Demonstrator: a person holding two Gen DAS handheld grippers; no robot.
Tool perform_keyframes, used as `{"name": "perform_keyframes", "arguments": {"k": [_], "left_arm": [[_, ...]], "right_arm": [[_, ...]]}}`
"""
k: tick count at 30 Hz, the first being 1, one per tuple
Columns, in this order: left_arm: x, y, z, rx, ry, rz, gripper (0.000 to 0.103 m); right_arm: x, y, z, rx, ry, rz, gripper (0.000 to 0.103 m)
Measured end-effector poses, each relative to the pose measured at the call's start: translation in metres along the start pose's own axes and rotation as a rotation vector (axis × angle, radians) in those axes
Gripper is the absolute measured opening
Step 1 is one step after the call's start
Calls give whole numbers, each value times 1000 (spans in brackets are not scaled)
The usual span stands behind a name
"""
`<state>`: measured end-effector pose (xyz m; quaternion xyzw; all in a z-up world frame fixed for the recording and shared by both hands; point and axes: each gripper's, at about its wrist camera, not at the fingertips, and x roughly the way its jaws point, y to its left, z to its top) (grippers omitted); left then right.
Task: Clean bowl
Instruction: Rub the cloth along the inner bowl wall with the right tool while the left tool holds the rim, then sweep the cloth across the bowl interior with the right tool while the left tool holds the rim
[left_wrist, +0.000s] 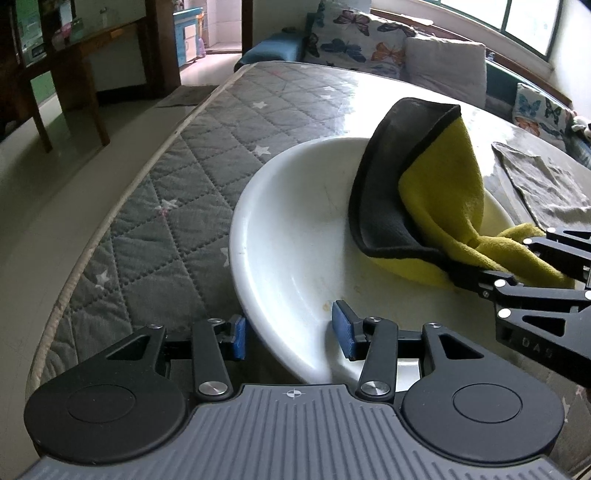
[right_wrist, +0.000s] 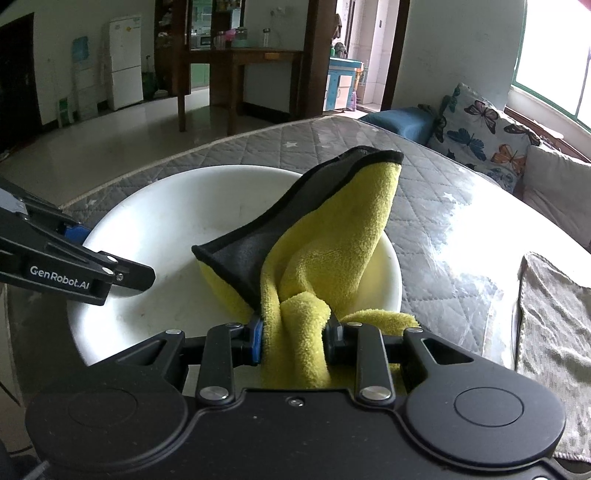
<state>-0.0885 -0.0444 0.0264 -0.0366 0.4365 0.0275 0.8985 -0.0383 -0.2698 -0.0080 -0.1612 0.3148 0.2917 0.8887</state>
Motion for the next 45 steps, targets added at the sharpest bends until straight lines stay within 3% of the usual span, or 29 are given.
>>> {"name": "perform_keyframes", "arguments": {"k": [28,45], "left_arm": [[0,11,2,7,-3,-29,39],[-1,8,-1,17,-5,-29,39]], "right_arm": [[-55,22,-20,7,-39,50,30],[-28,2,-3,-78,-83,-86,30]]}}
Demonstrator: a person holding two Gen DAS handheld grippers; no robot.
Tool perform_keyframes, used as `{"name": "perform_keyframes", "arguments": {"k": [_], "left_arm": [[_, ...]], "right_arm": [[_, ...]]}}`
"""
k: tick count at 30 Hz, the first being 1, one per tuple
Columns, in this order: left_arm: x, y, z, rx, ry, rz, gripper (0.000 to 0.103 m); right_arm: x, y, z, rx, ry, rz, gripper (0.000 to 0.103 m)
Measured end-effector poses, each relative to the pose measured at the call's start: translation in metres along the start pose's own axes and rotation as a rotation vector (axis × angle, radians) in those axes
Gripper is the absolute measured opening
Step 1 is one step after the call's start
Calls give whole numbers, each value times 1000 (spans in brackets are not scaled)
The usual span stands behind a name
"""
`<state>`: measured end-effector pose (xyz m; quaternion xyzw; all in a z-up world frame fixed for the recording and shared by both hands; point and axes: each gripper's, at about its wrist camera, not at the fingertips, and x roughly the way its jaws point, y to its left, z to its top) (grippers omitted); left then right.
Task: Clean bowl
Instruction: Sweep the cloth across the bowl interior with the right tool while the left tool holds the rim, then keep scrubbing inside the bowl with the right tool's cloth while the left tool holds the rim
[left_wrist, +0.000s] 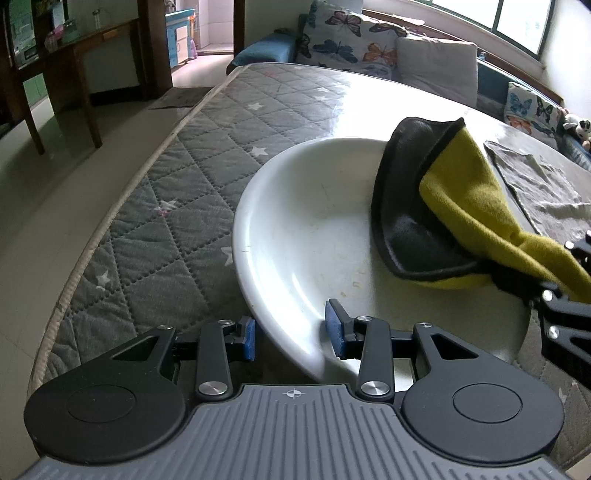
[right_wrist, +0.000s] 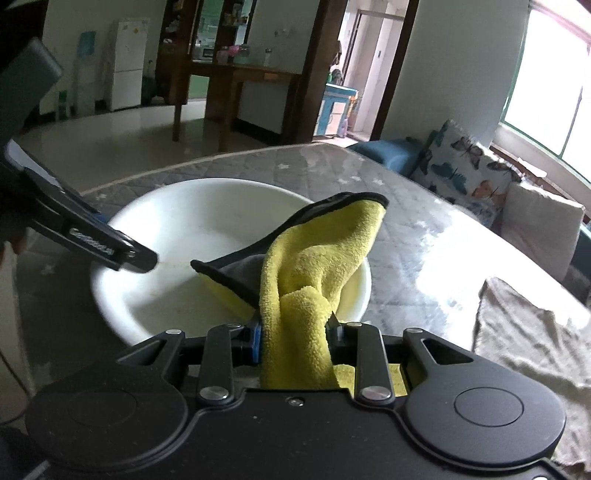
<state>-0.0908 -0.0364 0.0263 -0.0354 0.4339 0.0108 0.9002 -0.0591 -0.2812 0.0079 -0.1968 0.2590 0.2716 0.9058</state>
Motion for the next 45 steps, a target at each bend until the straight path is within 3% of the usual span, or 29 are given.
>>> {"name": "perform_keyframes", "arguments": {"k": [21,23,45], "left_arm": [[0,-7,1,28,2,14,41],[0,-7,2,32,1,15,41],[5,-4,10,87,-1,26,41]], "right_arm": [[36,-19,20,-30,-6,-90,30],[29,-18,5,-28,-3,-87,31],[-4,-4,-1,-77,57,-12,31]]}}
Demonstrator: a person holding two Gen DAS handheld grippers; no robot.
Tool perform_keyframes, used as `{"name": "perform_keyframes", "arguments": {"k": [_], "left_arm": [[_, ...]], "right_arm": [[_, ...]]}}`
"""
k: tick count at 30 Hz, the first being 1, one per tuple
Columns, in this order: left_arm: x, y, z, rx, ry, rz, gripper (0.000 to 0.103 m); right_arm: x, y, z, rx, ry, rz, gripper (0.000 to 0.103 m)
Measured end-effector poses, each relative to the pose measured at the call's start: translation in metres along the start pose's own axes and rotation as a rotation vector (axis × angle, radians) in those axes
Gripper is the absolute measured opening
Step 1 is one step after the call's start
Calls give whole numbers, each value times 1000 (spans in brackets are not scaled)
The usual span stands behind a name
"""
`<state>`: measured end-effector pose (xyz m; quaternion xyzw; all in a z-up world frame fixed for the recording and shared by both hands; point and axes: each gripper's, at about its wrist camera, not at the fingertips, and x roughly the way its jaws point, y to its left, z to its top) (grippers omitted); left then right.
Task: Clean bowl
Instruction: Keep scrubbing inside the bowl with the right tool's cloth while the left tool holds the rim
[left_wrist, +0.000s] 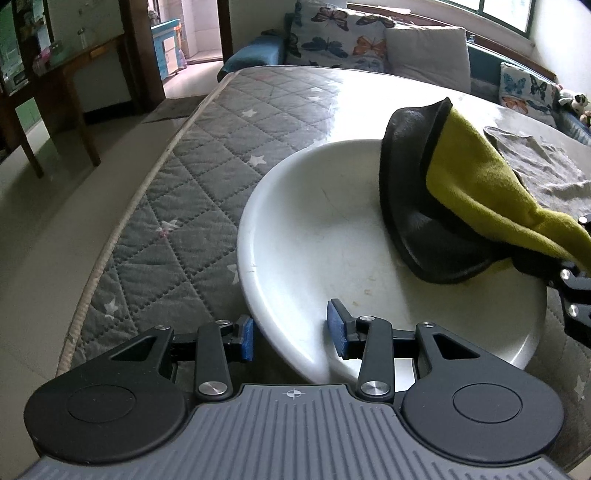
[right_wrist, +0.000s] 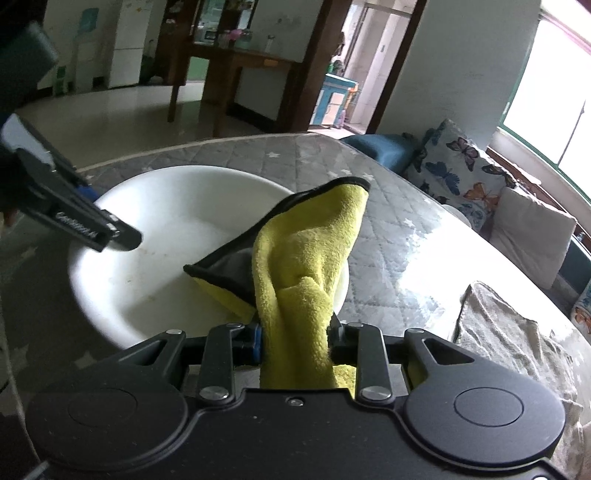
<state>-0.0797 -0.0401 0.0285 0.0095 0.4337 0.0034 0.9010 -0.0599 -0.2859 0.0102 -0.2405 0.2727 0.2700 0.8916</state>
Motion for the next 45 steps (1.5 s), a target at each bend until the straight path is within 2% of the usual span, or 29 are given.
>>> {"name": "perform_keyframes", "arguments": {"k": [7,16,21,26,27,32,45], "left_arm": [[1,2,5,-2,2,0,41],[1,0,9,-1,3,1,41],[1,-1,9,-1,5,-1,41],[0,-1,10,5,5,-3,41],[0,-1,9,6,6,-4,41],[2,1,7,10,8,-10,41],[2,-3,2,22,3,-11,45]], "right_arm": [[-1,3,4,-2,0,18,31],[-1,6,15,-3,-24,27,46],[5,7,17,23,-12,58,46],[12,7,18,54,5,95,36],[13,7,19,60,8,102,29],[21,1,13,79,36,137,27],[44,-1,14,137,48,136,27]]}}
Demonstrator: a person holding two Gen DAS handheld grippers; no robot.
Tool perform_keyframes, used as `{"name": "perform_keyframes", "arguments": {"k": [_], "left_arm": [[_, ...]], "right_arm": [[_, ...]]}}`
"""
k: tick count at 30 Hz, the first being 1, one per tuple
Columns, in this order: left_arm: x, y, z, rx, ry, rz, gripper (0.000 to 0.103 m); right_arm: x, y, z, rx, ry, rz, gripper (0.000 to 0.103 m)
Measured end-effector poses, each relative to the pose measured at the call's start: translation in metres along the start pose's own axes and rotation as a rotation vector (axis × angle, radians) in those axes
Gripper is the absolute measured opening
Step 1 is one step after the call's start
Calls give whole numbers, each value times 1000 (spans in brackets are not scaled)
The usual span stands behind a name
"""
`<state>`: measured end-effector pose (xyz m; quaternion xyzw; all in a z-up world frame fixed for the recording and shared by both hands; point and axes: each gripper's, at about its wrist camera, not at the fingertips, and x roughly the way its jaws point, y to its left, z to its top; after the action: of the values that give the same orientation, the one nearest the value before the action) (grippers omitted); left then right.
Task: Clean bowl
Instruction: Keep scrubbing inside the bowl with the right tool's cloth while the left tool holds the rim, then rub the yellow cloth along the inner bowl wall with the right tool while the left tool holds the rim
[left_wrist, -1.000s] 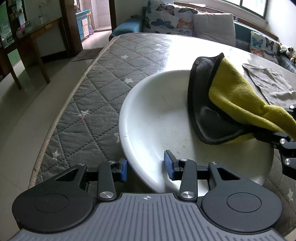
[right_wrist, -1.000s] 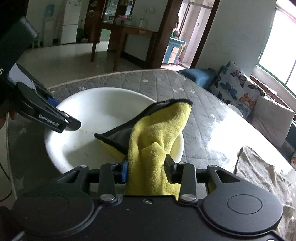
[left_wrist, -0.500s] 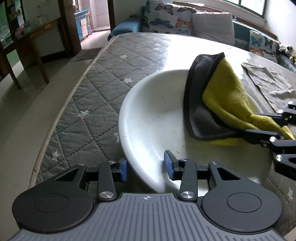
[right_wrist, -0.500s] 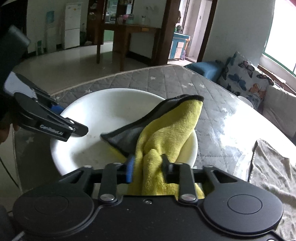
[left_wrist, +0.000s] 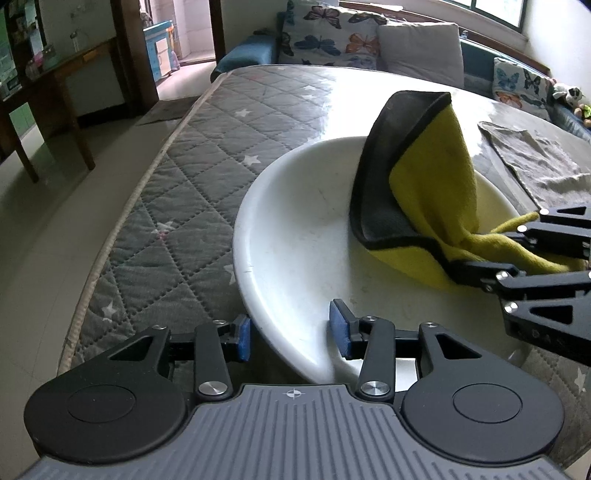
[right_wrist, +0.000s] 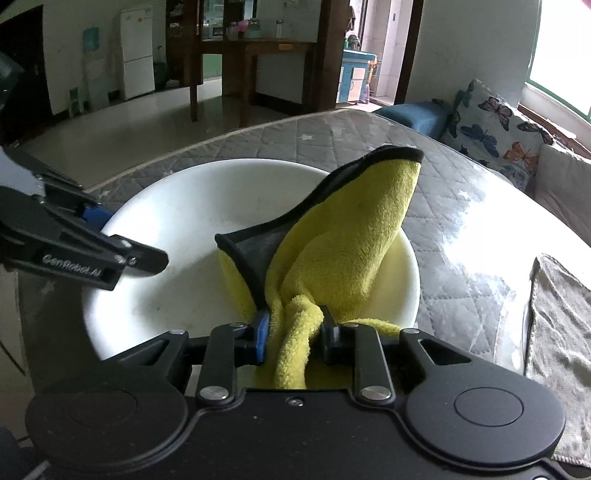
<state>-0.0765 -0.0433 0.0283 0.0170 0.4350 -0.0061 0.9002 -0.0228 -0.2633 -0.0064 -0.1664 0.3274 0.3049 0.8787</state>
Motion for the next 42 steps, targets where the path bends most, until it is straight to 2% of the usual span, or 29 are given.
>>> {"name": "perform_keyframes", "arguments": {"k": [16,21,31,42], "left_arm": [[-4,-5,-3,-4,-2,13,47],[-7,-5,-7,-39,7,7,47],[-12,-14,-13,-95,6,11,46],[-15,-14,-14,-60,-9,6,43]], "right_arm": [[11,-7,1,36,-33,0,29],[8,-15,-3,29,-48,0,29],[1,-7,-11,30,-35,-7,31],[-15,9,-26,14,5,22,33]]}}
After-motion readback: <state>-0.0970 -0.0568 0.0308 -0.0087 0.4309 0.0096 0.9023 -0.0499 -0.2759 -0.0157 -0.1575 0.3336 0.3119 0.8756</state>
